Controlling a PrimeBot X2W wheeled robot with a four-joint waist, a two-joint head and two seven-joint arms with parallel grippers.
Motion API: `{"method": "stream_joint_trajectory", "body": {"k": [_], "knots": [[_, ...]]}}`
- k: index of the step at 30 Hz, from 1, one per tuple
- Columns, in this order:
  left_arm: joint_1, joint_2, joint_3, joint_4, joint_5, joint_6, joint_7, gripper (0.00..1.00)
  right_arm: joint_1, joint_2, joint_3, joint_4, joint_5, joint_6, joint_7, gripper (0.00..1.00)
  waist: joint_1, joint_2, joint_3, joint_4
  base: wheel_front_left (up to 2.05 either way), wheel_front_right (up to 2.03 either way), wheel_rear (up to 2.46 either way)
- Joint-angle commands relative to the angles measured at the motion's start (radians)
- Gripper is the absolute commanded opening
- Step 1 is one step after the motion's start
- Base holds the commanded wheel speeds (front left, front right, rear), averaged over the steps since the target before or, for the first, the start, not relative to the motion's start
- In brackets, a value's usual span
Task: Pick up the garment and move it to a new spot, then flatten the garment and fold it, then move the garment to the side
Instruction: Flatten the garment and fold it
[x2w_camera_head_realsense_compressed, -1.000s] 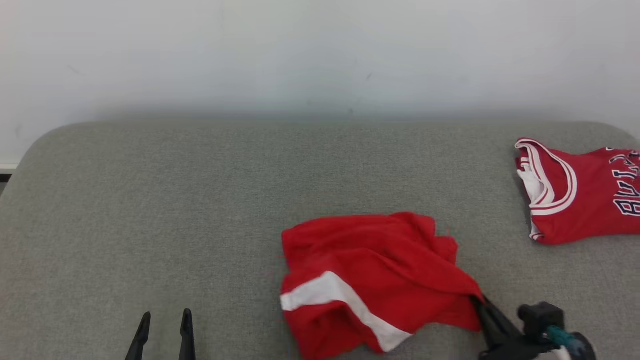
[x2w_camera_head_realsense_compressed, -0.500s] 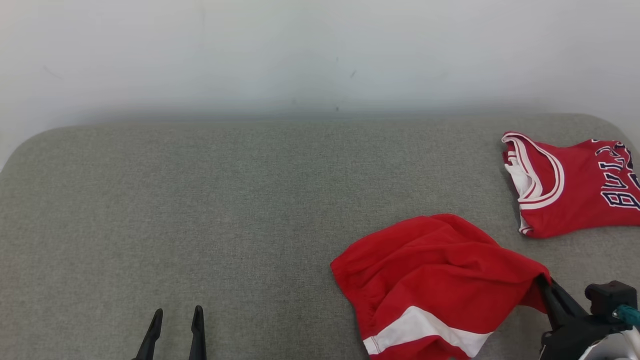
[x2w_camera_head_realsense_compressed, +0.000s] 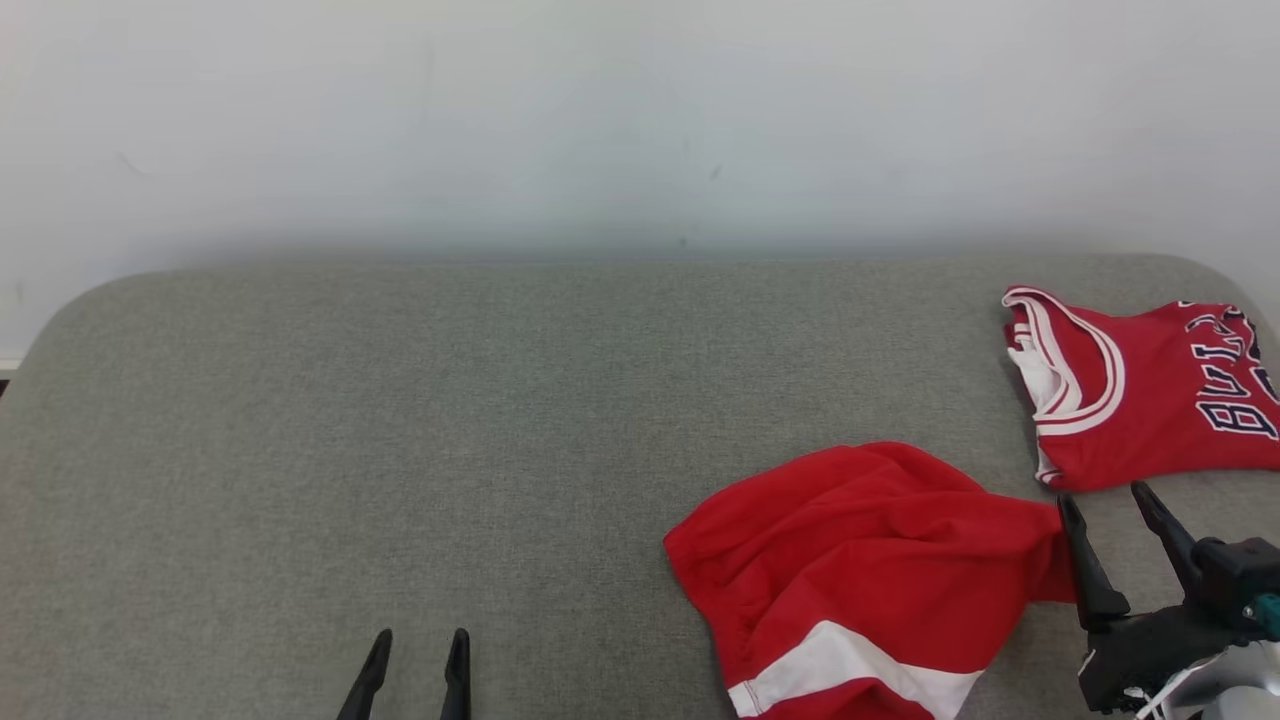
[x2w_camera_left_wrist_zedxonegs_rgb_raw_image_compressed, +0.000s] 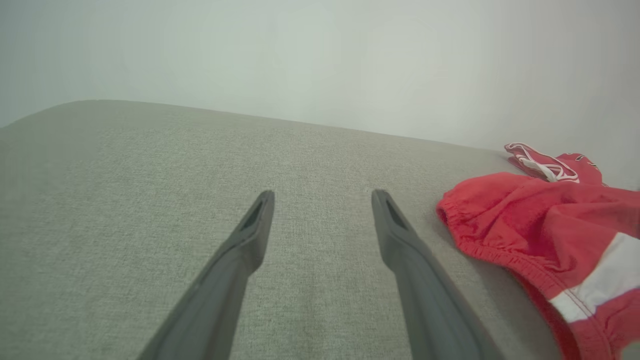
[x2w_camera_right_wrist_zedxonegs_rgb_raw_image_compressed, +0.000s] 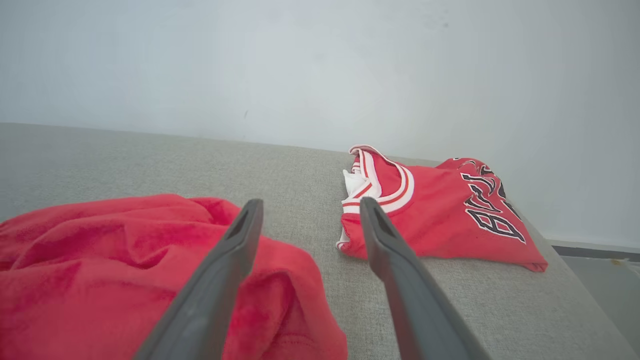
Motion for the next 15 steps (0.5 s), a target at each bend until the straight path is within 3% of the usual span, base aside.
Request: {"method": "stream_joint_trajectory", "body": {"k": [1, 6, 15], "knots": [[0.008, 0.001, -0.007, 0.002, -0.01, -0.002, -0.001, 1.0, 0.022, 0.019, -0.017, -0.027, -0.012, -0.002, -0.018, 1.0, 0.0, 0.0, -0.006, -0.014, 0.0, 0.0, 0.0], [-0.001, 0.0, -0.11, 0.029, -0.066, -0.017, -0.001, 1.0, 0.073, 0.089, -0.056, -0.126, -0.049, -0.002, -0.043, 1.0, 0.0, 0.0, -0.003, -0.041, 0.0, 0.0, 0.0], [-0.091, -0.003, -0.413, 0.15, -0.135, -0.019, -0.002, 1.0, 0.134, 0.217, -0.061, -0.199, -0.086, -0.002, -0.049, 1.0, 0.0, 0.0, 0.024, -0.102, 0.0, 0.0, 0.0]]}}
